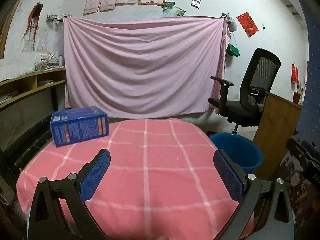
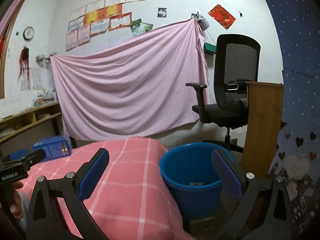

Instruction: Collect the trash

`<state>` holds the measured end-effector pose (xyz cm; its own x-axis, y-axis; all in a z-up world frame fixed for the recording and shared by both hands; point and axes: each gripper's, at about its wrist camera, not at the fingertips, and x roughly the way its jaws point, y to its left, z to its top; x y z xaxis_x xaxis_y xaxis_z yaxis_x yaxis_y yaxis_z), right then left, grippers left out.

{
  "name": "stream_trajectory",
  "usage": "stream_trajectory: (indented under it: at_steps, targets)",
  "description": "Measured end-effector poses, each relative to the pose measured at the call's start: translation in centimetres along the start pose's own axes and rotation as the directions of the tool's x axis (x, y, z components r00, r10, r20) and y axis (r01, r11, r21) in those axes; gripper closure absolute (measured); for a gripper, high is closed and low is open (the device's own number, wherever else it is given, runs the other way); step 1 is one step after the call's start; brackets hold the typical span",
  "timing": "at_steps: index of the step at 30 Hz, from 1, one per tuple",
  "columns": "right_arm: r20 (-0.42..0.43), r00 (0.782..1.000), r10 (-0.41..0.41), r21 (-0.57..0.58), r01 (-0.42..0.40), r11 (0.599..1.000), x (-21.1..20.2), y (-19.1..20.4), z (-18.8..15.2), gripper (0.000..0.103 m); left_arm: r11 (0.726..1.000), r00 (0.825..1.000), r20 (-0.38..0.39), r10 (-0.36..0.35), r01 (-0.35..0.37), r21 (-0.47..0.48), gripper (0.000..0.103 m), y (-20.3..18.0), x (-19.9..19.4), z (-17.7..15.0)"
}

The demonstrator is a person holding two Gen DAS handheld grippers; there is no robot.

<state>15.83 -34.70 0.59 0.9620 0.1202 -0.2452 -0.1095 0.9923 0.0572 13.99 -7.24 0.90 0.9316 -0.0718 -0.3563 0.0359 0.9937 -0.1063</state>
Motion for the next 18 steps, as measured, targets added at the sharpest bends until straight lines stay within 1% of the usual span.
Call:
stream_trajectory:
  at_steps: [4,8,18]
  targets:
    - [-0.037,0.998,-0.042,-0.016,0.042,0.999,-1.0,1.3,-1.2,0.000,1.000,1.000,-0.003,0.006,-0.006,0.014,0.002,0.0,-1.1,-1.3]
    - [-0.077,0.995,-0.059,-0.017,0.057,0.998,-1.7,2.0,-2.2,0.000,1.000,1.000,0.004,0.011,-0.011,0.009,0.002,0.2,-2.1,-1.6]
    - [-0.077,0.995,-0.060,-0.014,0.059,0.998,-4.3,3.7,-2.7,0.000,1.000,0.999,0.034,0.015,-0.015,0.001,0.002,0.2,-4.7,-2.1]
